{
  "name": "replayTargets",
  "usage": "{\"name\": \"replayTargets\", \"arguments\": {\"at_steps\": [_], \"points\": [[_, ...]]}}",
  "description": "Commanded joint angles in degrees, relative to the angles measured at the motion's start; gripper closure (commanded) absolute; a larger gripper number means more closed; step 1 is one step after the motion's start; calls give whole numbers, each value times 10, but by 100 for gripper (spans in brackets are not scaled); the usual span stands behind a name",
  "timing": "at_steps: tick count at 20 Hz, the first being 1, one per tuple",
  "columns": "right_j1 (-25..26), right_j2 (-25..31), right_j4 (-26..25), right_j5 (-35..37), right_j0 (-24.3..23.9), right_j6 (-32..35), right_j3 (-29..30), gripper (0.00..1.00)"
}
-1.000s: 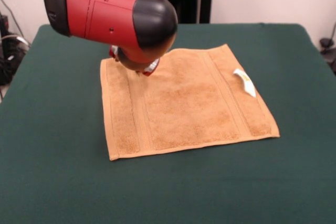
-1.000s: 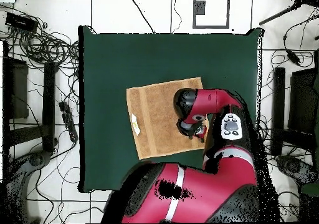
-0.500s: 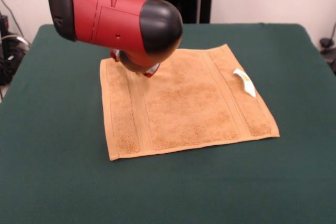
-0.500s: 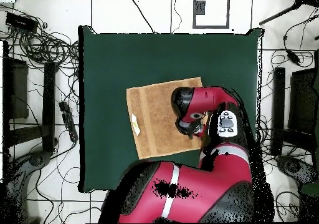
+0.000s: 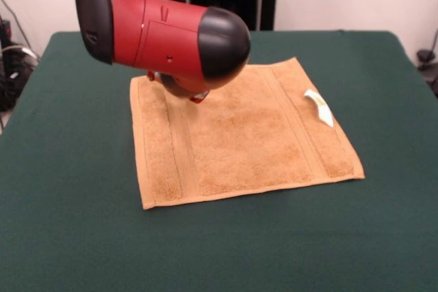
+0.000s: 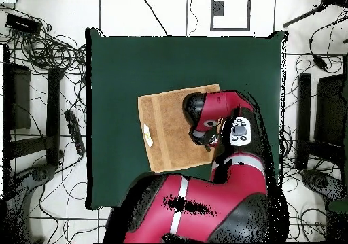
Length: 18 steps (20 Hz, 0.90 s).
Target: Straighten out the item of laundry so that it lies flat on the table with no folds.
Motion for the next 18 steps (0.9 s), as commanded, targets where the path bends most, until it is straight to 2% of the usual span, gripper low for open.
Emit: {"name": "replayTargets", "arguments": {"at_steps": [1, 7, 10, 14, 15, 18], "points": [[112, 23, -81, -107, 2, -34, -33, 0], [108, 22, -92, -114, 3, -26, -29, 0], [95, 31, -73, -111, -6, -26, -11, 0], [63, 73, -9, -91, -42, -55, 26, 0], [43, 82, 8, -84, -49, -60, 51, 0], [15, 115, 70, -46, -73, -53, 87, 0]]}}
